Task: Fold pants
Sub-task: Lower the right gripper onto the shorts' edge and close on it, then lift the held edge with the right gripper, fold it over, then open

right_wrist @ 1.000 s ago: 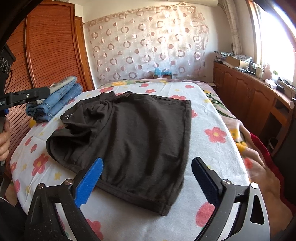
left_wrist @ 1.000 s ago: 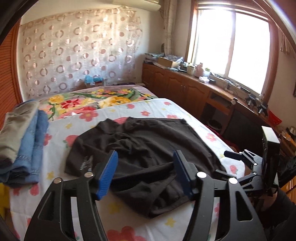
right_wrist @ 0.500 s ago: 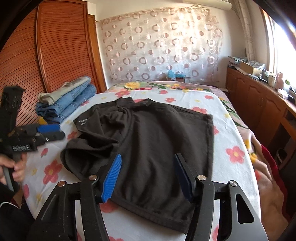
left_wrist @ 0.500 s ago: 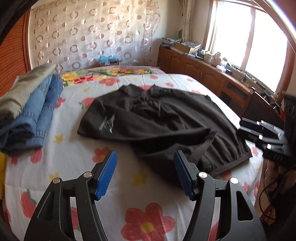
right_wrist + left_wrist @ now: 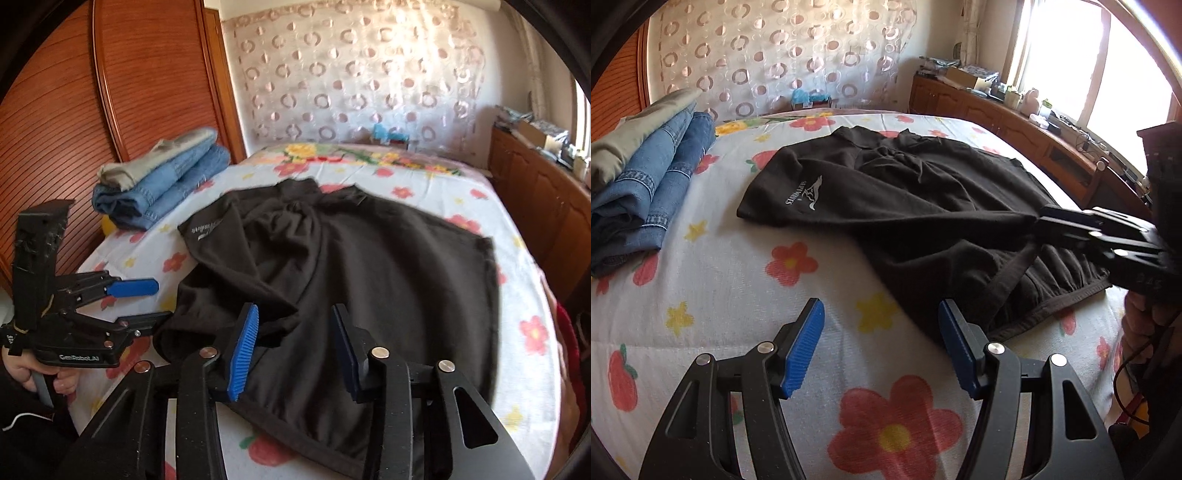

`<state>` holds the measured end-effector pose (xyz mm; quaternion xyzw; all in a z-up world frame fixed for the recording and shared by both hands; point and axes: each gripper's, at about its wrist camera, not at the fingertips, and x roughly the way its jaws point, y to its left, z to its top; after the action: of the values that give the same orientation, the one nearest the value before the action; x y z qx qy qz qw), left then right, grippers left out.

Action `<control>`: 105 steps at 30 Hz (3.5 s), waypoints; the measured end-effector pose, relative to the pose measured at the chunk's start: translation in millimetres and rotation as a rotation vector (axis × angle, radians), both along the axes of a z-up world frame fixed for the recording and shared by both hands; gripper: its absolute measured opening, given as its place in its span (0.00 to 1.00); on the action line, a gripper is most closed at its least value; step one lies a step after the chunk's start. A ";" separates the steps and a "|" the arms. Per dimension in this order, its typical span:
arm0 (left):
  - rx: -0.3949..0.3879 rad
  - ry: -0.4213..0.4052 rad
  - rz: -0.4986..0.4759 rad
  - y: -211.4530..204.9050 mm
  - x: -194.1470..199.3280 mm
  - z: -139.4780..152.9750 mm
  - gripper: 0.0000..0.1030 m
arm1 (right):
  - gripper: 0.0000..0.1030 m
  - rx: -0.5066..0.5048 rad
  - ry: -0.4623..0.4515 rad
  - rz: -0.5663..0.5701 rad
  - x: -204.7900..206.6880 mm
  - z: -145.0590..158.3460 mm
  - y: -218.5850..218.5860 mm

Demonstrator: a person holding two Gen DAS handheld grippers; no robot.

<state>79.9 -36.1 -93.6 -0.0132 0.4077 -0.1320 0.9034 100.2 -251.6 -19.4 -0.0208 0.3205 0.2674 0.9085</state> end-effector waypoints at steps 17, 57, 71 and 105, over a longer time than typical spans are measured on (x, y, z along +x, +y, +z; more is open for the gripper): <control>-0.020 -0.044 0.027 5.6 -6.8 14.9 0.63 | 0.05 -0.021 -0.053 0.044 -0.2 18.7 4.3; 0.007 -0.133 -0.122 -63.6 0.8 49.9 0.63 | 0.05 0.049 -0.169 -0.196 -97.8 38.3 -76.1; 0.072 -0.065 -0.149 -90.9 7.2 23.1 0.63 | 0.05 0.053 -0.026 -0.216 -104.6 24.5 -90.1; 0.032 -0.133 -0.030 -38.5 3.9 49.4 0.63 | 0.36 0.068 -0.088 -0.158 -90.5 62.0 -68.3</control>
<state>83.7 -74.6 -44.2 0.0159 0.3491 -0.1395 0.9265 9.7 -320.0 42.6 0.0234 0.2716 0.2043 0.9402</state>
